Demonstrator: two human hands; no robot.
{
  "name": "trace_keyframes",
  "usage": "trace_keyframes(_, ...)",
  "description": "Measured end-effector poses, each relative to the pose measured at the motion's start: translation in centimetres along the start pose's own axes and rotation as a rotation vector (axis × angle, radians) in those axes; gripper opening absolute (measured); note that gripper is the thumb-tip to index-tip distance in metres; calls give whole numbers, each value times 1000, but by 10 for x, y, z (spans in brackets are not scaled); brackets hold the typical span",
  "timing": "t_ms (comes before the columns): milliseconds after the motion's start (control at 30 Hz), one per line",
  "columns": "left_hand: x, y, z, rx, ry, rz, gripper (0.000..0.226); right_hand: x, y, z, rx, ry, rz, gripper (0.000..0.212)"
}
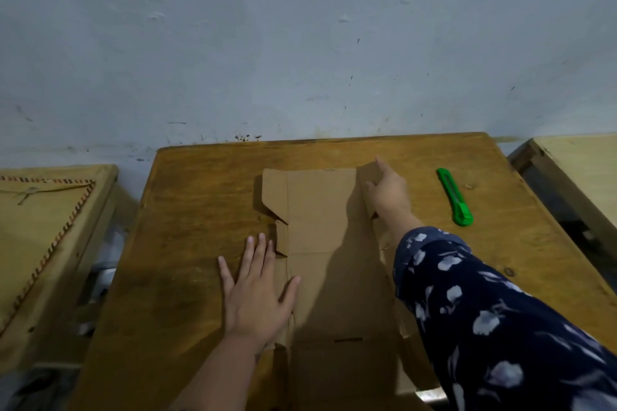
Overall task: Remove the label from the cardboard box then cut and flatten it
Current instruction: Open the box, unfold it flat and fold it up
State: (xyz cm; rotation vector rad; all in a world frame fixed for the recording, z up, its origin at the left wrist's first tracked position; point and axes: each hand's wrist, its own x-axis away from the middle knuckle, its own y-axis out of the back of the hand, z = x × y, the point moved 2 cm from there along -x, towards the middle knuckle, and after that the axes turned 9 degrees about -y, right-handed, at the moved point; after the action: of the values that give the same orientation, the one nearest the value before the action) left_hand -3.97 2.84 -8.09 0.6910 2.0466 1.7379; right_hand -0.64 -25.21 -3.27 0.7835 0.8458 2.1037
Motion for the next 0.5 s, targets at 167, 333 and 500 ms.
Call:
trace_keyframes(167,0,4,-3,-12,-5,3,88,23,5,-8,340,173,-206,69)
trace_keyframes(333,-13,12,-7,-40,5,59,87,90,-6,-24,415,373,-286,44)
trace_keyframes(500,-32,12,-7,-17,16,107,81,154,-25,-49,515,377,-32,48)
